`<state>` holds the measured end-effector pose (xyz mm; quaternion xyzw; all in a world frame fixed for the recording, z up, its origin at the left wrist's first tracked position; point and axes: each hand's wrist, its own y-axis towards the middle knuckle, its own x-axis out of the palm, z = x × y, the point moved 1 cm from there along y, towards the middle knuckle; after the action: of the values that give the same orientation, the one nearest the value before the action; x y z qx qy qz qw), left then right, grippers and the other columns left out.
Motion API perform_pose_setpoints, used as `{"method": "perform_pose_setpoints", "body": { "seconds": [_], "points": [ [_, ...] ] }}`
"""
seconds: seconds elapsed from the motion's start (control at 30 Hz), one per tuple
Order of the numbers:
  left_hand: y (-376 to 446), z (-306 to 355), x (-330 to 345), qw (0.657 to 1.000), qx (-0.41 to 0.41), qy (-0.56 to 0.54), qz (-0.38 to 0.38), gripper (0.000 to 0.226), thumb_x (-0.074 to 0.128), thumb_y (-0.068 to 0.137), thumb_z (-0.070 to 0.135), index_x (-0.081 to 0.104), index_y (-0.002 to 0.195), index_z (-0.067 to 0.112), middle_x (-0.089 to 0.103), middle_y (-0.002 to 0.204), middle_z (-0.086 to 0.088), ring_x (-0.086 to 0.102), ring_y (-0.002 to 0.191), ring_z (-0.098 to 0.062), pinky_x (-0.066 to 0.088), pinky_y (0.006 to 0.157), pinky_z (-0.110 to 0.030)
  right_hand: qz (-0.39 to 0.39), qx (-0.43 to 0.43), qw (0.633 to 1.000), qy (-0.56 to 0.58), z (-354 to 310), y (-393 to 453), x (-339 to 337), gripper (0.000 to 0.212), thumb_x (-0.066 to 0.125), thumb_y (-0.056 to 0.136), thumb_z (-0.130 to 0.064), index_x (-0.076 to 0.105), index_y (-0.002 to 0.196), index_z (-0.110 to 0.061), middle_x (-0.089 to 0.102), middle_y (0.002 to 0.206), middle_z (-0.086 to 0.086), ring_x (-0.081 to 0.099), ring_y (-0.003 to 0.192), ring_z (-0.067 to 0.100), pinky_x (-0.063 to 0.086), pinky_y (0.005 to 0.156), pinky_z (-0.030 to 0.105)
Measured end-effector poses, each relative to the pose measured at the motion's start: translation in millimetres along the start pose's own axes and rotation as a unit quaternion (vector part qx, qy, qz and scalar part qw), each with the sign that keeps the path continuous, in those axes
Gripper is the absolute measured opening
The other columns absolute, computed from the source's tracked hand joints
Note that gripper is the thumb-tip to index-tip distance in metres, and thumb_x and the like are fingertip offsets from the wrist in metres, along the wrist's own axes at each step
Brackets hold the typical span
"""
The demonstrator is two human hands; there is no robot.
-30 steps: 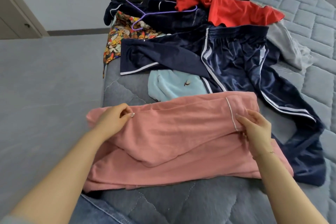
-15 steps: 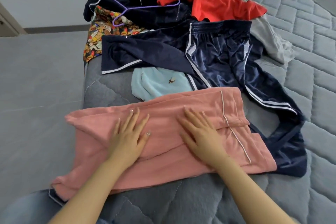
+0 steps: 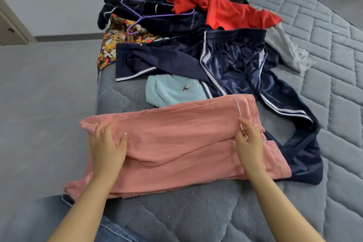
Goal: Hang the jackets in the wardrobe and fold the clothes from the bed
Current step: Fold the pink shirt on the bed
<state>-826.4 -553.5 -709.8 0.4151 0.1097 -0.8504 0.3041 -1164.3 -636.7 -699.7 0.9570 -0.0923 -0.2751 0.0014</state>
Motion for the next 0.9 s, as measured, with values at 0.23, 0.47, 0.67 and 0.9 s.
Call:
{"method": "perform_pose_setpoints", "body": {
  "seconds": [0.23, 0.47, 0.67, 0.9],
  "points": [
    [-38.4, -1.0, 18.6, 0.866, -0.308, -0.394, 0.013, 0.04, 0.074, 0.081, 0.009, 0.057, 0.117, 0.013, 0.056, 0.123, -0.002, 0.053, 0.112, -0.018, 0.046, 0.09, -0.027, 0.03, 0.409, 0.79, 0.456, -11.8, -19.1, 16.1, 0.039, 0.046, 0.099, -0.004, 0.044, 0.137, 0.006, 0.044, 0.143, 0.025, 0.048, 0.13, 0.032, 0.043, 0.106, 0.036],
    [-13.8, 6.0, 18.5, 0.908, -0.28, -0.309, -0.033, 0.084, 0.073, 0.085, 0.02, 0.021, 0.15, 0.005, 0.043, 0.146, -0.011, 0.046, 0.131, -0.028, 0.036, 0.111, -0.037, 0.011, 0.396, 0.825, 0.404, -21.8, 17.6, 24.4, 0.038, 0.069, 0.088, -0.019, 0.05, 0.119, -0.009, 0.057, 0.111, 0.009, 0.062, 0.1, 0.027, 0.054, 0.073, 0.034],
    [-16.4, 14.7, 7.7, 0.952, -0.167, -0.255, 0.034, 0.076, 0.066, 0.09, 0.021, 0.02, 0.15, 0.013, 0.048, 0.139, -0.014, 0.05, 0.121, -0.03, 0.036, 0.091, -0.03, 0.079, 0.3, 0.884, 0.35, -22.0, 28.1, 19.3, 0.044, 0.068, 0.087, -0.012, 0.046, 0.126, -0.01, 0.059, 0.109, 0.007, 0.065, 0.093, 0.024, 0.056, 0.051, 0.025],
    [-41.9, -0.5, 11.8, 0.952, -0.194, -0.231, -0.047, 0.057, 0.065, 0.091, 0.02, 0.037, 0.141, 0.015, 0.051, 0.137, -0.014, 0.05, 0.122, -0.029, 0.04, 0.096, -0.035, 0.044, 0.299, 0.902, 0.309, 8.9, 6.2, -5.2, 0.049, 0.067, 0.088, -0.002, 0.044, 0.131, -0.003, 0.056, 0.111, 0.011, 0.061, 0.082, 0.021, 0.059, 0.052, 0.027]
  ]
}}
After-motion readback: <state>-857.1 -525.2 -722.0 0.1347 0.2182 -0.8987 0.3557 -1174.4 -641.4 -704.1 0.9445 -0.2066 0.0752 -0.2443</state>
